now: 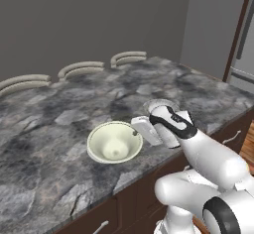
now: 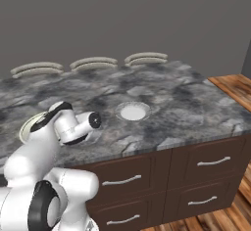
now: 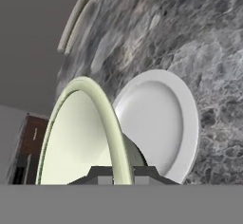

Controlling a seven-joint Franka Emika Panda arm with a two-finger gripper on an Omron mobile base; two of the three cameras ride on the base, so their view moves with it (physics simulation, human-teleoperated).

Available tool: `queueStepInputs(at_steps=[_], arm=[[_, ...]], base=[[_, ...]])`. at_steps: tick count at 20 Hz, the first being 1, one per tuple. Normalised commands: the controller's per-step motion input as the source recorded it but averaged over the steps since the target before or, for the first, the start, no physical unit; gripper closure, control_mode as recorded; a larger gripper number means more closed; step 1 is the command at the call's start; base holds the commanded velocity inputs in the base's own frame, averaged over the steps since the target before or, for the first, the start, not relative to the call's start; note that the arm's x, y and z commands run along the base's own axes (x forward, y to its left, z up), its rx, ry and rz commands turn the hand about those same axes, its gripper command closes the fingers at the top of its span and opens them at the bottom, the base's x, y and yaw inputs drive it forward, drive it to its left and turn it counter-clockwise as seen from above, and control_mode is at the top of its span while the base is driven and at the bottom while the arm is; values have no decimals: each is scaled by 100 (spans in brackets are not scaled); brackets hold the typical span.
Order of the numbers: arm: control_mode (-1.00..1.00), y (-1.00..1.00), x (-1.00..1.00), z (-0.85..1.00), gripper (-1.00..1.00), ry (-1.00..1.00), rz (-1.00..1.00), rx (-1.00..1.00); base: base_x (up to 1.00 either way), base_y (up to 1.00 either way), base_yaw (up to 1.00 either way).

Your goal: Move the bowls from the cabinet to the plates on the dining table.

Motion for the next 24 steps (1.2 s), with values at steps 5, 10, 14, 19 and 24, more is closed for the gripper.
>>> queueStepInputs(at_steps=[5, 10, 14, 19, 24], arm=[[-100, 5, 30, -20, 100, 3, 0, 10], [-100, 2, 34, -10, 100, 10, 0, 1], [-100, 4, 31, -1, 100, 7, 0, -4], [-100, 8, 26, -4, 100, 0, 0, -6], [-100, 14, 3, -41, 100, -4, 1, -9]], base=[[0, 0, 0], [0, 0, 0], [0, 0, 0], [0, 0, 0], [0, 0, 0]])
